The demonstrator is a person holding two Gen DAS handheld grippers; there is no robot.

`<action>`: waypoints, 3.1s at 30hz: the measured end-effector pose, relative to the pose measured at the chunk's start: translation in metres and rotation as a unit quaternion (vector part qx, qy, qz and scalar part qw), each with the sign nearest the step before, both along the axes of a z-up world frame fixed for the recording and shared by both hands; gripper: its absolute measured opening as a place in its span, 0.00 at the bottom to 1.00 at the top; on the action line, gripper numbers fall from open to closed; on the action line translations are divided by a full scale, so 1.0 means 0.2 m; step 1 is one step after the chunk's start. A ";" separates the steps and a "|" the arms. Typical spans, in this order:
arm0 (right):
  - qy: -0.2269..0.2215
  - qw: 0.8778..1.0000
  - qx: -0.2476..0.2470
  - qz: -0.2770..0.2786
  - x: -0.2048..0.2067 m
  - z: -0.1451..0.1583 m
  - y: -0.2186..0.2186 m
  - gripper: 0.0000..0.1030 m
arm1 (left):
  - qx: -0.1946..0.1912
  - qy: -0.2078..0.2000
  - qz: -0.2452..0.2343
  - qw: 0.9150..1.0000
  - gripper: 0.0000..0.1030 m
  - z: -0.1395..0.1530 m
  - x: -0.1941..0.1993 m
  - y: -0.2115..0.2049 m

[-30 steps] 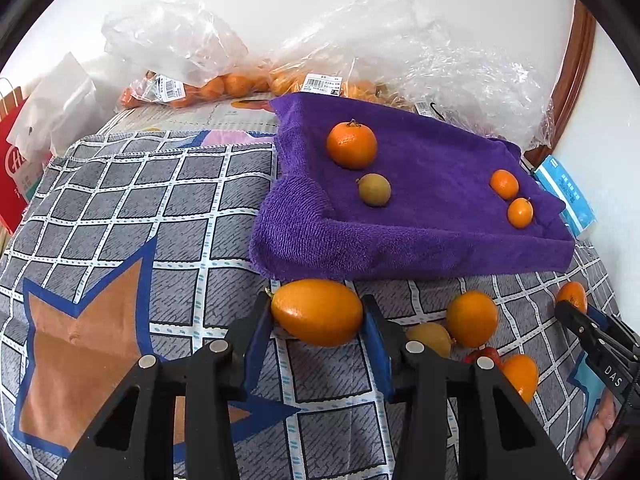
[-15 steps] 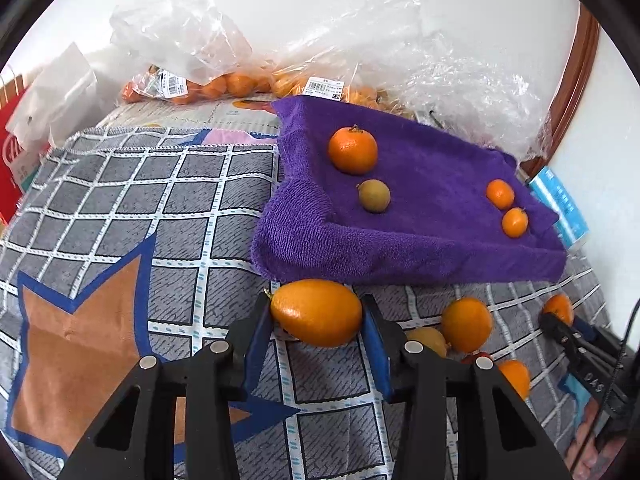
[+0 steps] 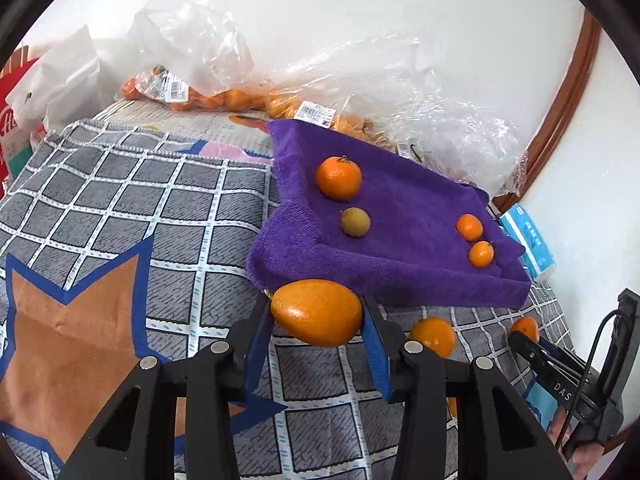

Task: Organize fruits
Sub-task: 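Lift both held fruits and carry them toward the purple towel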

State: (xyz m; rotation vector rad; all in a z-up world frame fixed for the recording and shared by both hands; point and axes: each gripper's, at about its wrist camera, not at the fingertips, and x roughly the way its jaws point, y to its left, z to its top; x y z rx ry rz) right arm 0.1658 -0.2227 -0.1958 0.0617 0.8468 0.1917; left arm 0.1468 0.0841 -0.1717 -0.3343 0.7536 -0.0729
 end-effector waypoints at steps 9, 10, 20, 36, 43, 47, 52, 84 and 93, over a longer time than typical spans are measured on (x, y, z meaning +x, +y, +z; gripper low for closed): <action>-0.010 1.000 0.016 -0.012 -0.01 0.02 -0.04 0.41 | 0.005 -0.024 -0.011 1.000 0.40 0.04 -0.03 -0.02; -0.011 1.000 0.014 -0.014 -0.02 0.02 -0.05 0.41 | 0.006 -0.024 -0.009 1.000 0.40 0.05 -0.03 -0.02; -0.012 0.999 0.018 -0.033 -0.09 0.13 -0.05 0.41 | -0.009 -0.001 -0.010 1.000 0.40 0.07 -0.06 -0.02; -0.057 0.997 0.035 -0.048 -0.14 0.44 -0.01 0.41 | 0.000 0.001 -0.038 0.999 0.40 0.36 -0.15 -0.06; -0.059 0.995 0.050 -0.059 -0.12 0.48 -0.01 0.41 | 0.006 -0.012 -0.039 0.999 0.40 0.46 -0.15 -0.05; -0.061 0.995 0.052 -0.065 -0.11 0.50 -0.02 0.41 | 0.009 -0.016 -0.039 0.999 0.40 0.50 -0.15 -0.05; -0.064 0.994 0.058 -0.070 -0.10 0.53 -0.03 0.41 | 0.004 -0.016 -0.040 0.999 0.40 0.52 -0.13 -0.04; -0.068 0.993 0.053 -0.075 -0.01 0.53 0.01 0.41 | -0.003 -0.011 -0.054 0.998 0.40 0.51 -0.02 -0.07; -0.072 0.993 0.053 -0.075 0.01 0.54 0.01 0.41 | -0.003 -0.011 -0.054 0.998 0.40 0.52 0.01 -0.07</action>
